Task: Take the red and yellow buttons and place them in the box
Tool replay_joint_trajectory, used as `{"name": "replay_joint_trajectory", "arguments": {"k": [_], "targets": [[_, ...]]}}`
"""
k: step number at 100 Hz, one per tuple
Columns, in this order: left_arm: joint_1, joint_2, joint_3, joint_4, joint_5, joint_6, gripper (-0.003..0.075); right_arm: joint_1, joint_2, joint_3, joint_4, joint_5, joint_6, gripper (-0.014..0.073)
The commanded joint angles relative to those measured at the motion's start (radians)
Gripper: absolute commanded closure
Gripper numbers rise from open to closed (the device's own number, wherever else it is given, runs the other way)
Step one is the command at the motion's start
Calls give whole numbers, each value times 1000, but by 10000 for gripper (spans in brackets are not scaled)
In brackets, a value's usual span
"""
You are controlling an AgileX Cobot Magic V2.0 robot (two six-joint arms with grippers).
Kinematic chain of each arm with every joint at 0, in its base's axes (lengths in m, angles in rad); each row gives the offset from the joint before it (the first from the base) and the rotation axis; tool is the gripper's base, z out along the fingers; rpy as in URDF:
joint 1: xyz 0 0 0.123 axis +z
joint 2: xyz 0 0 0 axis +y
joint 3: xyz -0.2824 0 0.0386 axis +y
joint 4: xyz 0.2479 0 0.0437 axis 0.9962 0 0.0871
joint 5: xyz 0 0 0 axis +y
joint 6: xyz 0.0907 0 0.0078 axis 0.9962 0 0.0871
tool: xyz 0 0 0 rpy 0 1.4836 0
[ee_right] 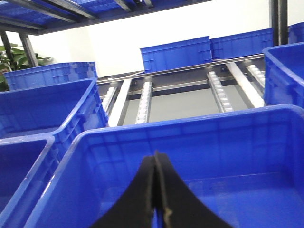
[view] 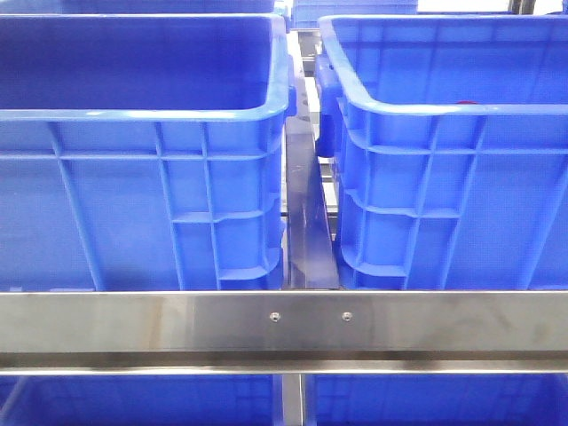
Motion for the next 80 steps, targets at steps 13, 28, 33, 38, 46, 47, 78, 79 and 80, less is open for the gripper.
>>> {"name": "replay_joint_trajectory", "arguments": {"k": [13, 28, 33, 38, 46, 47, 78, 79, 80], "targets": [[1, 9, -26, -24, -79, 5, 718, -4, -2, -27, -14, 25, -10, 709], [1, 9, -26, -25, -79, 16, 563, -4, -2, -27, -14, 25, -10, 709], [1, 9, -26, -31, -79, 32, 484, -4, -2, -27, -14, 25, -10, 709], [1, 9, -26, -35, -79, 49, 399, -4, -2, -27, -14, 25, -10, 709], [1, 9, -26, -52, -79, 84, 274, -4, -2, -27, -14, 25, -10, 709], [1, 9, -26, -52, -79, 85, 266, -4, -2, -27, -14, 25, -10, 709], [-1, 140, -71, -102, -79, 119, 218, -4, 0, -27, -14, 25, -10, 709], [-1, 154, -74, -105, -79, 121, 218, -4, 0, -27, -14, 25, -10, 709], [-1, 160, -80, -109, -79, 121, 218, -4, 0, -27, -14, 25, -10, 709]]}}
